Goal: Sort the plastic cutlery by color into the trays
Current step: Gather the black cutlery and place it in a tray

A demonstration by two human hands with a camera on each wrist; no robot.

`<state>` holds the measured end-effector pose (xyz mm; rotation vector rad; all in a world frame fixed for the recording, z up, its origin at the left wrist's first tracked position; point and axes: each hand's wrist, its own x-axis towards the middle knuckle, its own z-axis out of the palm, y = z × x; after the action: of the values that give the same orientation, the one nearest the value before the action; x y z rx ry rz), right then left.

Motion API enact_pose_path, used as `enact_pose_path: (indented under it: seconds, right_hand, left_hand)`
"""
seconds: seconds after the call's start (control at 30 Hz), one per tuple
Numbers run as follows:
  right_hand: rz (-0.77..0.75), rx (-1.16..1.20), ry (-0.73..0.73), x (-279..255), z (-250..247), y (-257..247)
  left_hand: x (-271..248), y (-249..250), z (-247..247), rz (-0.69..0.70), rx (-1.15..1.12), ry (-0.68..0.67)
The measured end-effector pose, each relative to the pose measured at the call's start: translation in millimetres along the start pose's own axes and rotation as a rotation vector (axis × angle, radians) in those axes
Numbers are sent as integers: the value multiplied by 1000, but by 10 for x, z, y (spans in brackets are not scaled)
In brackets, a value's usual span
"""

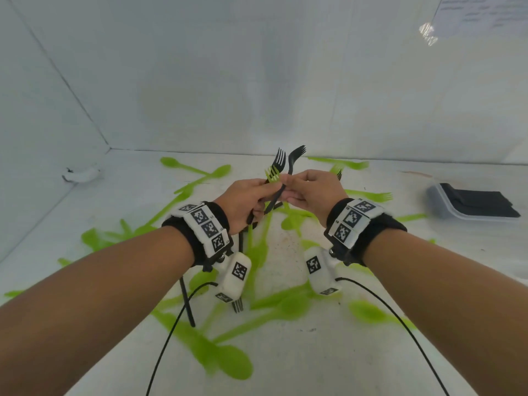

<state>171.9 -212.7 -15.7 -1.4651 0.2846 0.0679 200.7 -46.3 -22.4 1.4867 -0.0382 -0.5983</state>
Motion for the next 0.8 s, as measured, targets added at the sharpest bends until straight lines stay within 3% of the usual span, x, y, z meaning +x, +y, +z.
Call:
enact_pose_path:
  seconds: [0.37, 0.8]
  right_hand:
    - [104, -7, 91, -213, 504, 138]
    - [196, -42, 187, -258, 477, 131]
  left_hand:
    - [-114, -2, -584, 19, 152, -73]
    - [-78, -108, -399, -113, 84, -38]
